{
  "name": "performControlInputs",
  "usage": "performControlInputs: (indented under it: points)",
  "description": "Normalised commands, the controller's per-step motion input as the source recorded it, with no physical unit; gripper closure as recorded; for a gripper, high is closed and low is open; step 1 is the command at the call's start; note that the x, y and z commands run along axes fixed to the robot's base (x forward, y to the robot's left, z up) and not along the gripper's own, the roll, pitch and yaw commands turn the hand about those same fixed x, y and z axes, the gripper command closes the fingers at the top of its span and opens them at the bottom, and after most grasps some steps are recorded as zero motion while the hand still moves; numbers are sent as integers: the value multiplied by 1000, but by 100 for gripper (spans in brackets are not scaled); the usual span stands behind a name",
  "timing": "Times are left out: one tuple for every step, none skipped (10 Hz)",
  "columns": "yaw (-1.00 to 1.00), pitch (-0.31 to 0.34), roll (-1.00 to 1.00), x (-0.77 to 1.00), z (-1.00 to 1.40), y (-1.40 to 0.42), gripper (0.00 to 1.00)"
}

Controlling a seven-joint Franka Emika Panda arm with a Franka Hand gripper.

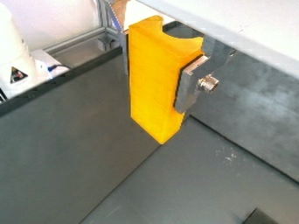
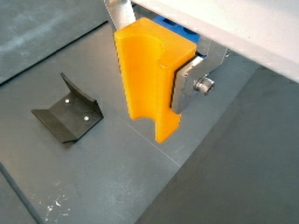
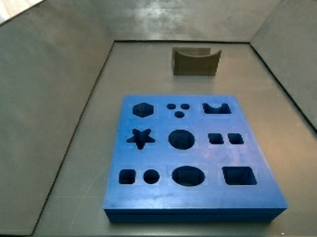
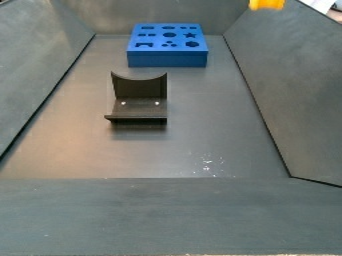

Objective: Pick up the arch object. Move up. Rotate the arch object. Move to above the board. Insert the arch object.
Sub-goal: Move to above the board.

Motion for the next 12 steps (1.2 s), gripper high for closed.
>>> performControlInputs:
  points:
    - [44, 62, 104, -6, 872, -20, 100]
    - [43, 65, 99, -2, 789, -19, 100]
    - [42, 68, 86, 3, 582, -15, 100]
    - [42, 68, 81, 3, 498, -14, 100]
    - [39, 67, 71, 4, 334, -14, 100]
    - [36, 67, 64, 5, 214, -13, 100]
    - [69, 108, -284, 553, -55, -1000, 100]
    - [72, 105, -285, 558, -79, -1000, 100]
    - [45, 140, -145, 604, -81, -1000, 100]
    - [25, 127, -125, 608, -78, -1000, 100]
    - [19, 93, -67, 603, -76, -1000, 100]
    - [14, 55, -24, 602, -69, -1000, 100]
